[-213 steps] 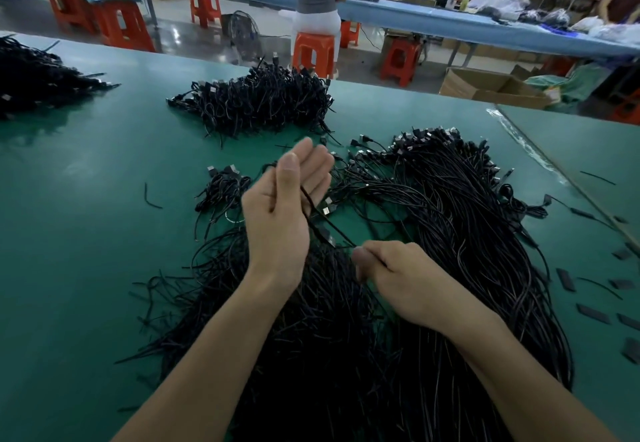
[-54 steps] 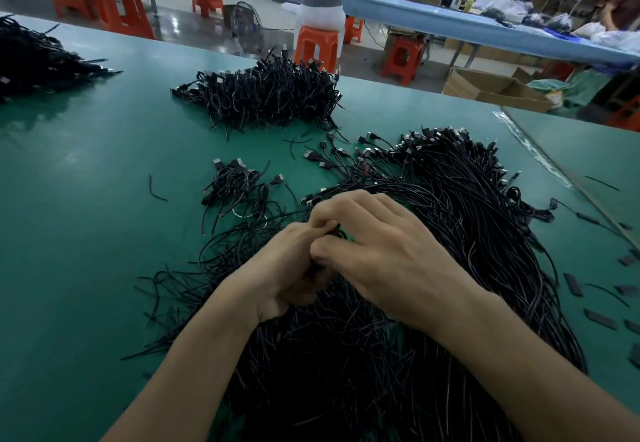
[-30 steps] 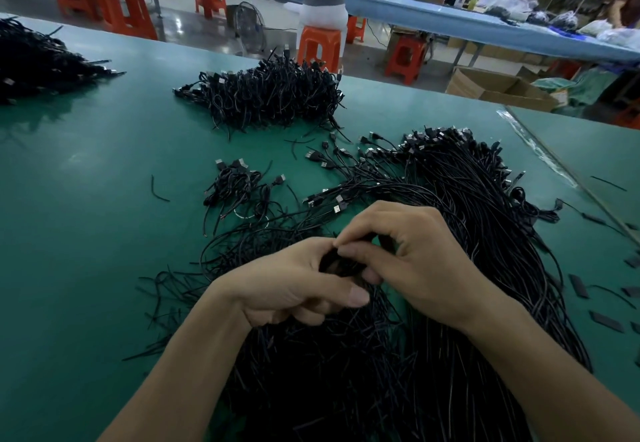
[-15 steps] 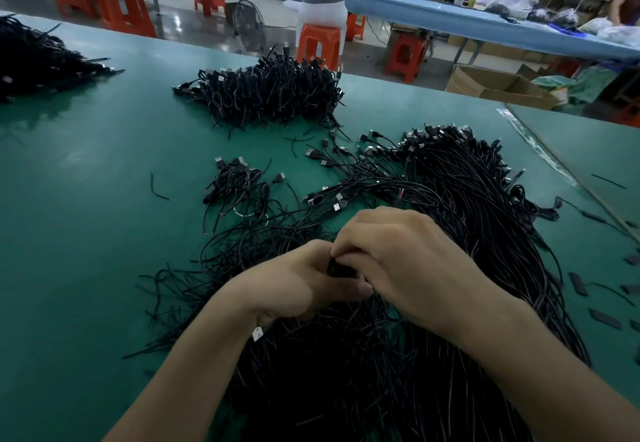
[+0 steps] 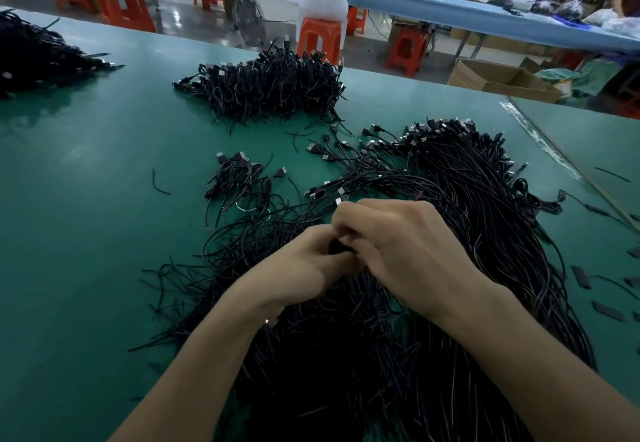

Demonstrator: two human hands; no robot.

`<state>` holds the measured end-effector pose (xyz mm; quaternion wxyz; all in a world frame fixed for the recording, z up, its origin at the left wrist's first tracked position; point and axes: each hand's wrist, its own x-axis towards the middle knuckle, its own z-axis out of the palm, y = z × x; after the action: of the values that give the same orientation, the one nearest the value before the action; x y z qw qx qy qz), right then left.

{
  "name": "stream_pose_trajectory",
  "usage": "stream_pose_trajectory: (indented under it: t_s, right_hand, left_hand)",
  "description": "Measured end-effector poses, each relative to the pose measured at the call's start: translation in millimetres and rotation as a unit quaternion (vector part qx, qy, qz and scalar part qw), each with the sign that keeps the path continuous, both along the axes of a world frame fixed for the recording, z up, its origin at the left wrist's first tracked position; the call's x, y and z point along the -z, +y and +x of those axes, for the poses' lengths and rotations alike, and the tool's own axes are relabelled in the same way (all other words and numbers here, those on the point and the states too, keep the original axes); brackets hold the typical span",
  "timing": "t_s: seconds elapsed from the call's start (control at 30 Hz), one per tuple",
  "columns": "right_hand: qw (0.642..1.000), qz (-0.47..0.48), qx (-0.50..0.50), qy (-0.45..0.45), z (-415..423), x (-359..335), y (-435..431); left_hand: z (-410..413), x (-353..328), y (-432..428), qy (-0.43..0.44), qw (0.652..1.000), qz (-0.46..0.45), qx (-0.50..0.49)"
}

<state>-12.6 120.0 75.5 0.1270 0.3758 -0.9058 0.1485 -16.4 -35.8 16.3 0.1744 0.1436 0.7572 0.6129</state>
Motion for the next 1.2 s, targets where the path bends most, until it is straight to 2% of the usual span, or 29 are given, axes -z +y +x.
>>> stream_pose_trajectory:
  t_s: [0.1,0.2,0.37,0.6,0.83,0.93,1.0,1.1,1.2]
  right_hand:
    - [0.999,-0.035,0.009,0.004,-2,6,8]
    - [0.998,-0.060,0.004,-0.002,-6,10,16]
    - [0.998,-0.066,0.009,-0.015,-9,10,22]
    - [1.000,0.025,0.000,0.014,-3,10,14]
    - [0.999,0.036,0.005,-0.037,-8,10,15]
    - [0.999,0.049,-0.004,-0.003,-9,12,16]
    - [0.997,0.056,-0.005,0.043,-10,15,16]
    - [0.998,0.004,0.014,0.066,-10,24,12]
    - [0.982,-0.177,0.073,0.002,-3,33,2]
  left_hand:
    - [-1,-2,-3,-0.134,0.987,0.088,-0.009]
    - [-3,-2,-3,-0.197,0.966,0.165,-0.015]
    - [-4,-1,-3,-0.187,0.962,0.198,-0.011]
    - [0,2,4,-0.088,0.989,0.108,-0.043]
    - [2,2,7,-0.030,0.994,0.067,-0.077]
    - [2,1,8,-0.040,0.993,0.075,-0.077]
    - [1,0,9,-0.067,0.988,0.116,-0.077]
    - [-1,-3,9,-0.140,0.962,0.217,-0.091]
    - [-3,-7,12,-0.181,0.929,0.302,-0.113]
